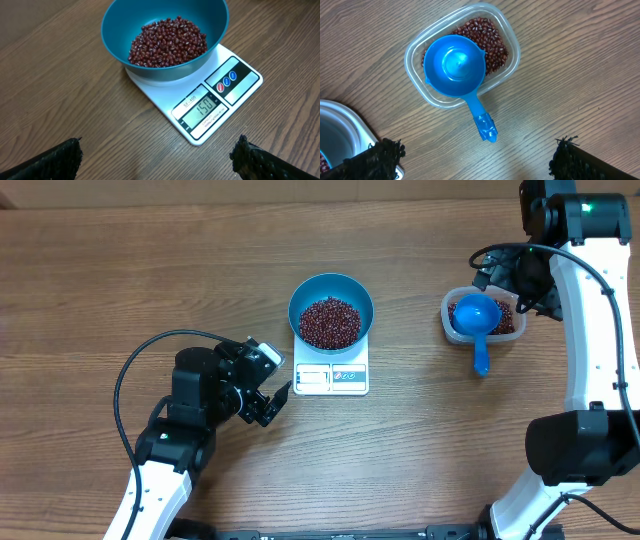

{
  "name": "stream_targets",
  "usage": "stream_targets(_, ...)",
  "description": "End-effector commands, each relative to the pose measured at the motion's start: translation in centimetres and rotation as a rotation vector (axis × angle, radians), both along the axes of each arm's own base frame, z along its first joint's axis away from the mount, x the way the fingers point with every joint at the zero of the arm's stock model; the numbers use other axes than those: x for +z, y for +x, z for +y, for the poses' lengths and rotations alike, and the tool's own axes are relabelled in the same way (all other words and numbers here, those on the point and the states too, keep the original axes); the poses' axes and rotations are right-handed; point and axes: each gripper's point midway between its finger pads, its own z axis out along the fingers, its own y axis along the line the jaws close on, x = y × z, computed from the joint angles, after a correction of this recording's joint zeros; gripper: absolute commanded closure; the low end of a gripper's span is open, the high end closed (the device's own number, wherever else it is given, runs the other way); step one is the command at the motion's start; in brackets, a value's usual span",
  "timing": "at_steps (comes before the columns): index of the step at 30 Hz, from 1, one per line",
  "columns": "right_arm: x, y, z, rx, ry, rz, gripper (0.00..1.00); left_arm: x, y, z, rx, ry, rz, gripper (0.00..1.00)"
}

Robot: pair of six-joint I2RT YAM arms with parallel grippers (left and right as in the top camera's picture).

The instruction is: Scoop item into bowl and weigh 150g on scale

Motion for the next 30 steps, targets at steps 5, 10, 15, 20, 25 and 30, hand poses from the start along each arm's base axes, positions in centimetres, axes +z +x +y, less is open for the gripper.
stream_targets(5, 1.8, 0.0, -0.2, 0.003, -0.015, -0.059, 0.00, 0.4, -0.1, 0.2, 0.016, -0.009, -0.010, 0.00)
stream_targets(10, 1.8, 0.0, -0.2, 0.003, -0.015, -0.059, 0.00, -0.5, -0.8, 0.4, 0.016, 0.003, 0.039, 0.01)
stream_targets(15, 1.8, 0.0, -0.2, 0.003, -0.015, -0.059, 0.00, -1.0, -1.5, 0.4, 0.008, 0.003, 0.073, 0.01)
stream_targets(20, 1.8, 0.0, -0.2, 0.003, -0.015, -0.059, 0.00, -0.1, -1.8, 0.0, -0.011, -0.018, 0.048, 0.00)
stream_targets(25, 1.8, 0.0, -0.2, 0.003, -0.015, -0.059, 0.00, 1.3, -2.9, -1.3, -0.081, -0.071, 0.024, 0.00)
stream_targets(30, 1.8, 0.0, -0.2, 0.003, -0.015, -0.059, 0.00, 2.0, -3.6, -2.4, -0.126, -0.083, 0.004, 0.01)
